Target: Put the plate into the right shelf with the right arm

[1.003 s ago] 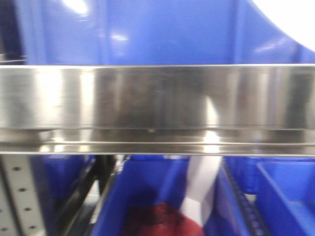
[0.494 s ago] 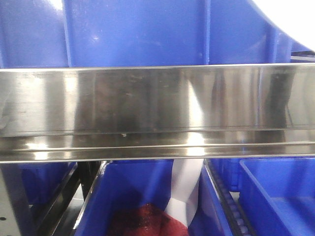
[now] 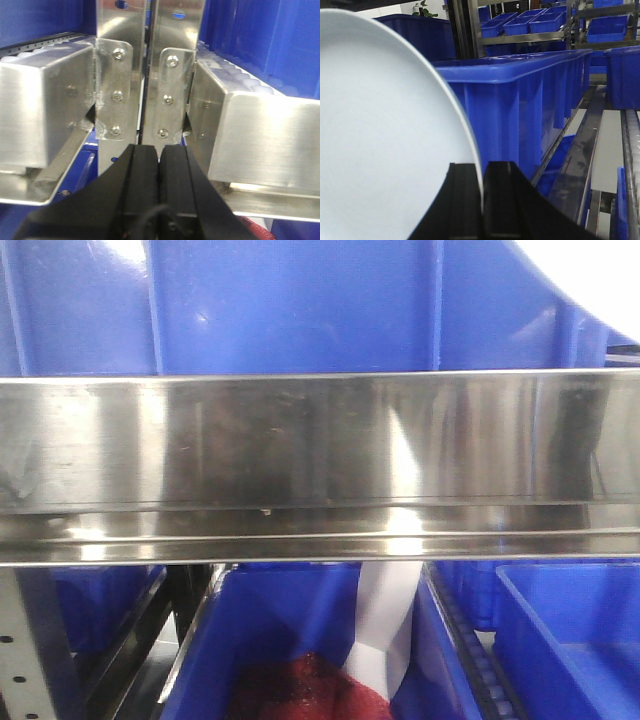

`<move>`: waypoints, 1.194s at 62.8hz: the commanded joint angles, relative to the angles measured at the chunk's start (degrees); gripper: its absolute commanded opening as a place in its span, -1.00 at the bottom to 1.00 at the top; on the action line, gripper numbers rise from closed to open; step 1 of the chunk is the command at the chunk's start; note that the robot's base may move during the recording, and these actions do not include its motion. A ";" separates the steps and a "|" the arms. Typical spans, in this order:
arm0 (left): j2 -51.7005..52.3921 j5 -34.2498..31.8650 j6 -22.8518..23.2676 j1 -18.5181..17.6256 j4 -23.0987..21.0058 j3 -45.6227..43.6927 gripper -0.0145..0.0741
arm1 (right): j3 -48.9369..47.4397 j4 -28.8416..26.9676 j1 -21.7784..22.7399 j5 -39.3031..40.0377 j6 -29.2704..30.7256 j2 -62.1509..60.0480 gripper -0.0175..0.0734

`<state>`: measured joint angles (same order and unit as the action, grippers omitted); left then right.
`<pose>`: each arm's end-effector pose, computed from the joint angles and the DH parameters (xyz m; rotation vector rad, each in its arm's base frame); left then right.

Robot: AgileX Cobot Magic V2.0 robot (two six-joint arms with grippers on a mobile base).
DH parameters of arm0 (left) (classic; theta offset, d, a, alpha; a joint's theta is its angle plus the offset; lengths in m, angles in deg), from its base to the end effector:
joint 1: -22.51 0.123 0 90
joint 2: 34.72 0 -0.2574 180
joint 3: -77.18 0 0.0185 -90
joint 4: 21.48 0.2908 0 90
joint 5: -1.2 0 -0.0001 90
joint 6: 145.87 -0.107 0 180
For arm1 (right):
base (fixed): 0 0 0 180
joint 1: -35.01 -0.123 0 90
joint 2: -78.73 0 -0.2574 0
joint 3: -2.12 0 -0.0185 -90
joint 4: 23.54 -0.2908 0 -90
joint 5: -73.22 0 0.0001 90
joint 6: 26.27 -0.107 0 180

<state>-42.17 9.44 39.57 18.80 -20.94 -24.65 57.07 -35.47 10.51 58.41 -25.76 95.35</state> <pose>0.1398 -0.0089 0.1897 -0.0181 1.6393 -0.1140 0.1159 0.0591 0.3133 -0.2217 1.5099 0.5369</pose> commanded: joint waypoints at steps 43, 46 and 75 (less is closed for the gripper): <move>0.06 -4.86 0.34 -0.41 -0.13 0.57 -0.78 | -26.44 -9.42 0.03 7.36 0.45 15.40 -0.49; 0.06 -4.86 0.34 -0.41 -0.13 0.57 -0.78 | -29.50 -9.37 0.03 6.94 0.76 19.64 -0.49; 0.06 -4.86 0.34 -0.41 -0.13 0.57 -0.78 | -51.25 -9.18 0.03 7.29 6.46 54.32 -0.49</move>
<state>-42.17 9.44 39.57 18.80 -20.94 -24.65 11.12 -44.37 10.51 60.78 -20.05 144.81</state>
